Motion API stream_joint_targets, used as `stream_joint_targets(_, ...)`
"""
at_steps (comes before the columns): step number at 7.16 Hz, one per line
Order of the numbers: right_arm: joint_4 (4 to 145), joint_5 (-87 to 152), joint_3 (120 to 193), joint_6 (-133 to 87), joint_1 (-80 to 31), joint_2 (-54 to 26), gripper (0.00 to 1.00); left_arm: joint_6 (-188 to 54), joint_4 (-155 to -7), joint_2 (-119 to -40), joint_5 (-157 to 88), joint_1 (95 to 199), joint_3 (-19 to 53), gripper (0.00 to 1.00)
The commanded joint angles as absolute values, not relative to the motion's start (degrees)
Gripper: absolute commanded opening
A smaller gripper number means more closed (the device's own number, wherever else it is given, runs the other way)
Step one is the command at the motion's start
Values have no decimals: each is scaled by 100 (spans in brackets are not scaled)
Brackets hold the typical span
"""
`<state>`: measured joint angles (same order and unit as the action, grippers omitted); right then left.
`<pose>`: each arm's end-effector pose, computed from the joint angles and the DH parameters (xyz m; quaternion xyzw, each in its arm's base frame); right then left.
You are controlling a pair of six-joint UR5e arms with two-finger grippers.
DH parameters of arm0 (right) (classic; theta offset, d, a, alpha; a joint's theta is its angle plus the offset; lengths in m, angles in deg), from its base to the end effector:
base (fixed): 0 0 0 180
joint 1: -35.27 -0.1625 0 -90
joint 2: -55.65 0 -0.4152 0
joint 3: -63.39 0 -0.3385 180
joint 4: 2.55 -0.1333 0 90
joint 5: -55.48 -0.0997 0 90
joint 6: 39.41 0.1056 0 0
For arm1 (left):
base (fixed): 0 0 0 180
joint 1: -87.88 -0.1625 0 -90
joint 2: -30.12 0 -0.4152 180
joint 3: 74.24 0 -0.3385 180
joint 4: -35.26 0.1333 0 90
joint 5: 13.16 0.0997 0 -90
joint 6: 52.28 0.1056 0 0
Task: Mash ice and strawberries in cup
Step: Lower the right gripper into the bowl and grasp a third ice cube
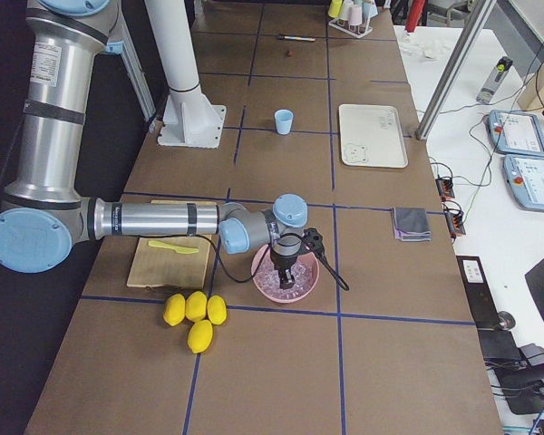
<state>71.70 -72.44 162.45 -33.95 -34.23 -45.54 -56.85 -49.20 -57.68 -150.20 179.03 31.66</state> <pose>-0.0670 -0.3745 0.6399 0.0368 -0.3396 -0.1611 0.9260 -0.0645 -0.4206 0.5543 0.0533 0.3998 -0.0173 0.9149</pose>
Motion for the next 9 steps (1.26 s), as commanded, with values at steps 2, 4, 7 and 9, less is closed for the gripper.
stream_joint_targets(2, 7137, -7249, 16253, -3396, -3416, -4499, 53, -5685, -4920, -5768, -15018, 17902, 3166, 100)
stream_joint_targets(4, 7128, -7249, 16245, -3396, -3390, -4463, 52, -5685, -4920, -5768, -15018, 17902, 3166, 100)
stream_joint_targets(7, 7145, -7240, 16227, -3405, -3390, -4454, 52, -5685, -4920, -5768, -15027, 17902, 3166, 100)
stream_joint_targets(9, 7154, -7249, 16175, -3396, -3381, -4463, 52, -5685, -4920, -5768, -15027, 17902, 3166, 100)
